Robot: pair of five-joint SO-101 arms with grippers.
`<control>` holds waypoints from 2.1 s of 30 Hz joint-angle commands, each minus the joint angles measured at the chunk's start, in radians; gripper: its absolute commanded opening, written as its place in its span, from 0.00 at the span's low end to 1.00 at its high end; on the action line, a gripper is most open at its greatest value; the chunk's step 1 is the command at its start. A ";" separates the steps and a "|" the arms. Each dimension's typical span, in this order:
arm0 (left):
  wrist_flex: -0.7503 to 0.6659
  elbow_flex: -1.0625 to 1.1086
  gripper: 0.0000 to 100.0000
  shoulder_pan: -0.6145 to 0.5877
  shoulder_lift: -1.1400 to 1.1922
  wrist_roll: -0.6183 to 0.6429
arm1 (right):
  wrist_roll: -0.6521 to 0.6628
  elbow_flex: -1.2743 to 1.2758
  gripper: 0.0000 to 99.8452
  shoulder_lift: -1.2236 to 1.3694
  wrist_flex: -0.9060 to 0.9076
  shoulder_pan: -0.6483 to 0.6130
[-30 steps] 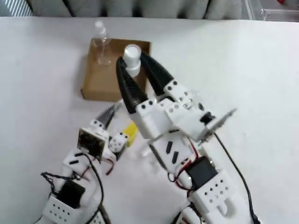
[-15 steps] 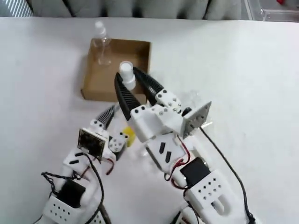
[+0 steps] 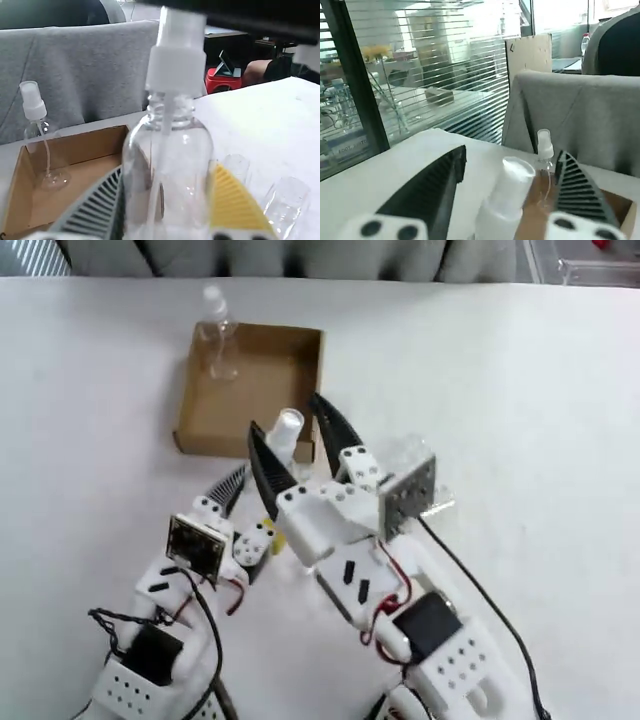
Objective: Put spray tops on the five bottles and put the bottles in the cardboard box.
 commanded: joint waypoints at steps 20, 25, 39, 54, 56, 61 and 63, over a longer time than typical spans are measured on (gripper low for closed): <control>-0.025 -0.003 0.02 0.004 -0.018 -0.011 | 0.000 -0.325 0.02 0.059 0.289 0.197; -0.023 -0.003 0.02 0.004 -0.018 -0.011 | 0.000 -0.325 0.01 0.199 0.234 0.203; -0.023 -0.003 0.02 0.004 -0.018 -0.011 | -0.003 -0.321 0.01 0.239 0.214 0.147; -0.023 -0.003 0.02 0.004 -0.018 -0.012 | -0.002 -0.342 0.01 0.197 0.278 0.074; -0.023 -0.003 0.02 0.004 -0.018 -0.012 | -0.002 -0.359 0.01 0.163 0.280 0.096; -0.021 -0.003 0.02 0.004 -0.016 -0.012 | -0.002 -0.373 0.01 0.094 0.305 0.157; -0.017 -0.003 0.02 0.004 -0.016 -0.012 | -0.002 -0.373 0.01 0.084 0.357 0.176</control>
